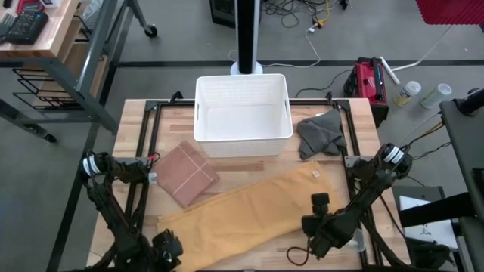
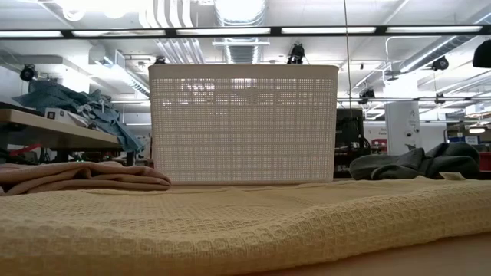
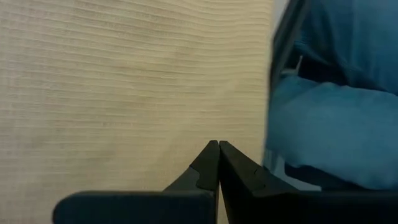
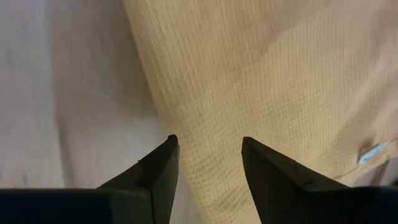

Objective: Fold towel
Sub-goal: Fold the yellow towel

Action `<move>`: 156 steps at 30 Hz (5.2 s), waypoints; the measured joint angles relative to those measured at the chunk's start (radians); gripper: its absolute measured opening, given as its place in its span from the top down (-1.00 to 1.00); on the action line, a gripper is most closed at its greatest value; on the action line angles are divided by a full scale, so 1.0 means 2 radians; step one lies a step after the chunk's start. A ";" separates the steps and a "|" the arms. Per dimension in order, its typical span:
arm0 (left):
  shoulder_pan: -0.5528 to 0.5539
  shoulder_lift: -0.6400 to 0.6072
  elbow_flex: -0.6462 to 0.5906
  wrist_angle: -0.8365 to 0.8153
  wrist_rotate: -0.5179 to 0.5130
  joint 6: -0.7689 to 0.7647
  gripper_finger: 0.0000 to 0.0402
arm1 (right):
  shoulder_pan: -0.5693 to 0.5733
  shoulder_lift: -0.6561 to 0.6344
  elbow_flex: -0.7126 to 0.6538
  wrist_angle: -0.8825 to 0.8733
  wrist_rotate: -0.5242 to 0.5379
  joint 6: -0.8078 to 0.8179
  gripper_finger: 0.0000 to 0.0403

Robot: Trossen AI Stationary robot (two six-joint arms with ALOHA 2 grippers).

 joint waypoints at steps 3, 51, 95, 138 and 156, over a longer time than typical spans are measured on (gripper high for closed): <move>0.005 0.000 -0.009 0.000 0.000 -0.001 1.00 | 0.000 0.009 -0.014 0.004 -0.010 0.008 0.15; 0.248 -0.031 0.003 0.091 -0.092 0.323 1.00 | -0.039 -0.230 -0.155 -0.015 0.041 0.380 0.20; 0.349 0.116 0.008 0.144 0.105 0.331 1.00 | -0.195 -0.133 -0.212 0.237 -0.099 0.211 0.09; 0.251 0.016 0.002 -0.019 -0.050 0.247 1.00 | -0.176 -0.118 -0.120 0.476 -0.026 0.098 0.72; 0.251 0.016 0.002 0.101 -0.052 0.326 1.00 | -0.074 0.048 0.065 0.220 0.074 0.094 0.25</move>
